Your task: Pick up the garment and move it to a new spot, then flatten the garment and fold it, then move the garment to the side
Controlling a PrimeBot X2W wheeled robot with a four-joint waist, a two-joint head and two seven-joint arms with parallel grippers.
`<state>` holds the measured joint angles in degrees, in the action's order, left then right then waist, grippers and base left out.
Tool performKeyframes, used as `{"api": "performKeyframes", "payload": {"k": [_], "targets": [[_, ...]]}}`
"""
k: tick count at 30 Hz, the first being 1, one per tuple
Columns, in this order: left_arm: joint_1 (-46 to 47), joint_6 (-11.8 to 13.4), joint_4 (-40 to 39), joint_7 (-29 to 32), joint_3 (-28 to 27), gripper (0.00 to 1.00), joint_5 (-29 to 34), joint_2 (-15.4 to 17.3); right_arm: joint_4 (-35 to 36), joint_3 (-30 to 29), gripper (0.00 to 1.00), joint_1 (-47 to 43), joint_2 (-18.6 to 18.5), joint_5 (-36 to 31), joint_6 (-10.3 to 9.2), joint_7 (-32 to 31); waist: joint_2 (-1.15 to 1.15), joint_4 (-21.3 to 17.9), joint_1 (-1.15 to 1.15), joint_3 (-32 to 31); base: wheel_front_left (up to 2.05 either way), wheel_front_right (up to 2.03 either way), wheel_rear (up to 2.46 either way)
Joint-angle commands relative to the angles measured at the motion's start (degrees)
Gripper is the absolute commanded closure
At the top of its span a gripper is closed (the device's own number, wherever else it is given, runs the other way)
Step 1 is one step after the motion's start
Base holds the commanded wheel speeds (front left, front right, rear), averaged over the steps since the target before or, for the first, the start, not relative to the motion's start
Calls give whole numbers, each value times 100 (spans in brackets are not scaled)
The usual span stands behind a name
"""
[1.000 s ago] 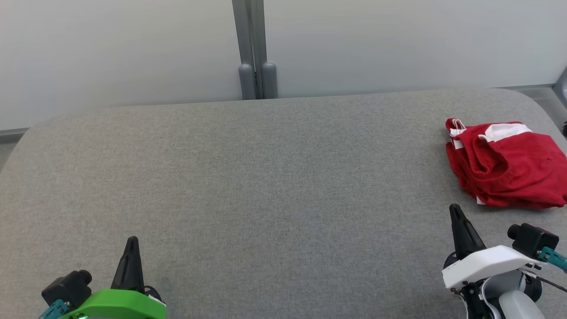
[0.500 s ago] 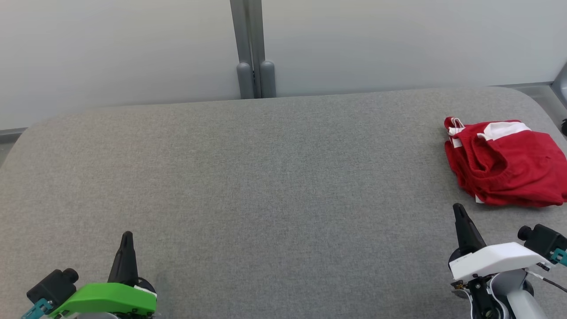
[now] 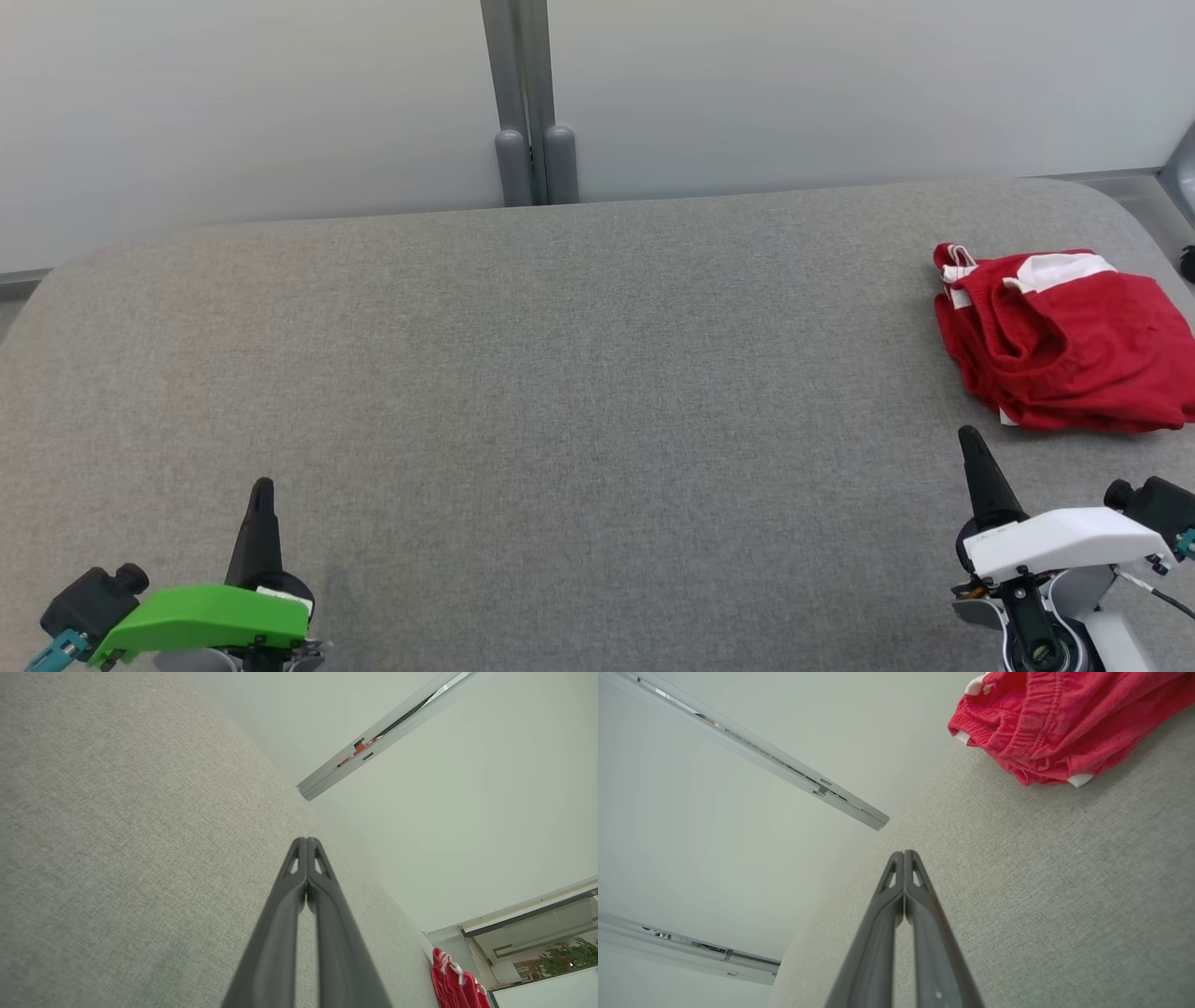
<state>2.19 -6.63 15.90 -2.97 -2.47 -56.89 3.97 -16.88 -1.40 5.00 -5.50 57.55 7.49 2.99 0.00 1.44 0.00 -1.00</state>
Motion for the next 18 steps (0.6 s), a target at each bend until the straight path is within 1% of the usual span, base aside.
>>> {"api": "performKeyframes", "payload": {"k": [1,8,18], "targets": [[182,-35,-76,45,-51,100,-162,0,91,-47,100,126,-2,181,1,-46,0,-3,0,2,0,0,0],[218,-42,-94,179,-103,100,-656,-16,124,-116,100,135,33,650,1,-180,0,-18,0,15,0,0,0],[268,-56,-114,331,-166,100,-1200,-31,159,-195,100,143,78,1196,1,-334,0,-37,0,30,0,0,0]]}}
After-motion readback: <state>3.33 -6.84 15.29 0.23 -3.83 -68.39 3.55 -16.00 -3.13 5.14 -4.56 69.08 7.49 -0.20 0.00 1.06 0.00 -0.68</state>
